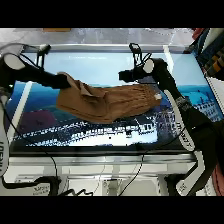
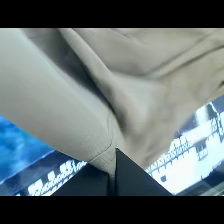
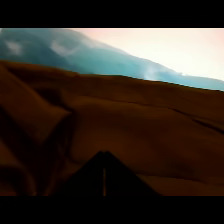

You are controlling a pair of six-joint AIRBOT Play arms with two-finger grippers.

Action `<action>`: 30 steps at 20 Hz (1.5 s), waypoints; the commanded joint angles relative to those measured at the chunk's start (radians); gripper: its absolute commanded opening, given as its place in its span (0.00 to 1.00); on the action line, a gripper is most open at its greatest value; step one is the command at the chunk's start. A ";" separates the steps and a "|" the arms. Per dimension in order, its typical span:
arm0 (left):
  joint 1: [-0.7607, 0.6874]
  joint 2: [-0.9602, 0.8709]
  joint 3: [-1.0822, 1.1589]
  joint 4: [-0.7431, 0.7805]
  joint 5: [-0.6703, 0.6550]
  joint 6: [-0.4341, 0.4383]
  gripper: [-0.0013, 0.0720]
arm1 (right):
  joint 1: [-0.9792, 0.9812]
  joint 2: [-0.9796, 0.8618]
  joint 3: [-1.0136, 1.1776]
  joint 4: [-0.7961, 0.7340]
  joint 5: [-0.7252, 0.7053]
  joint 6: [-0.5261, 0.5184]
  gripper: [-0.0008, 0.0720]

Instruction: Fold the clothes and pants, and hang the long-sleeved shirts on hangers.

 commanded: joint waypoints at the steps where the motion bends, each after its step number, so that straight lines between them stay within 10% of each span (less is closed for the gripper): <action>1: -0.031 0.031 0.063 0.059 -0.092 -0.034 0.03 | 0.026 -0.022 -0.026 0.064 -0.010 -0.023 0.04; 18: -0.028 0.030 0.066 0.115 -0.060 -0.033 0.03 | 0.460 -0.315 -0.024 0.448 -0.258 0.057 0.04; 30: -0.291 -0.143 0.064 -0.074 0.117 -0.033 0.03 | 0.060 -0.056 -0.025 0.032 -0.031 0.064 0.04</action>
